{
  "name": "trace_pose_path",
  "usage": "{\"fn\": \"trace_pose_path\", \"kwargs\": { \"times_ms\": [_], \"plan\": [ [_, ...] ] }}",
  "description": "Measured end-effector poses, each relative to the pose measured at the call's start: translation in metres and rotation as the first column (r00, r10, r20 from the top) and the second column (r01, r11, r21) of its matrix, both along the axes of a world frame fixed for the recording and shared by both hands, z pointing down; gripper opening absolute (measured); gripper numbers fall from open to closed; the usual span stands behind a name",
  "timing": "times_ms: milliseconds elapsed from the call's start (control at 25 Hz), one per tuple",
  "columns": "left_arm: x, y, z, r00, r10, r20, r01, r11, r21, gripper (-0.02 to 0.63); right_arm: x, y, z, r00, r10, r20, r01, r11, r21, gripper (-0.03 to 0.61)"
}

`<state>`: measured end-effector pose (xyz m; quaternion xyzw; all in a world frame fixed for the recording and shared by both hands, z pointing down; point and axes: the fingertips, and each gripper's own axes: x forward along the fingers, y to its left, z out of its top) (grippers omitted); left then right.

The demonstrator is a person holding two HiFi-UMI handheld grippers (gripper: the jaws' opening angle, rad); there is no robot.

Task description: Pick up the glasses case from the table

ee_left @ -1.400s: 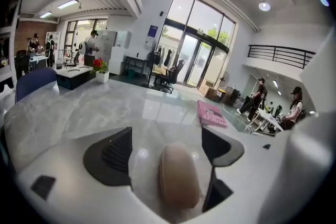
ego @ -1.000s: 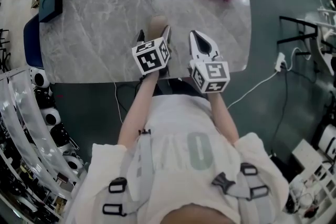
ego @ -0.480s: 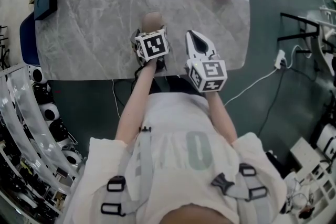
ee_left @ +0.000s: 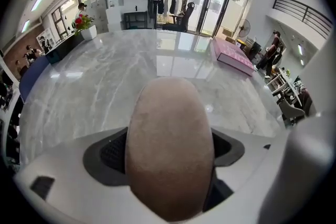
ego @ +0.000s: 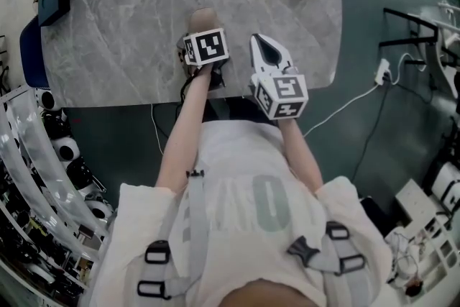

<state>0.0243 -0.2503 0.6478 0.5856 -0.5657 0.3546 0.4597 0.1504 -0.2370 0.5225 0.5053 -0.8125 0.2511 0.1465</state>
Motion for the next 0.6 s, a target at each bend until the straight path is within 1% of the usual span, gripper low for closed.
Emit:
{"fn": "trace_pose_path", "kwargs": {
  "times_ms": [240, 400, 600],
  "plan": [
    [-0.004, -0.005, 0.001, 0.999, -0.035, 0.012, 0.034, 0.997, 0.07, 0.402, -0.007, -0.001, 0.003, 1.0, 0.012, 0.003, -0.012, 1.0, -0.005, 0.0],
    [-0.005, -0.006, 0.0, 0.999, -0.023, 0.026, 0.02, 0.993, 0.121, 0.402, -0.011, 0.001, 0.0, 1.0, -0.002, -0.005, 0.002, 1.0, 0.0, 0.002],
    [-0.003, -0.009, 0.0, 1.0, 0.012, 0.028, -0.015, 0.992, 0.123, 0.4, -0.005, 0.003, 0.004, 1.0, 0.019, -0.015, -0.019, 1.0, -0.011, 0.001]
  ]
}}
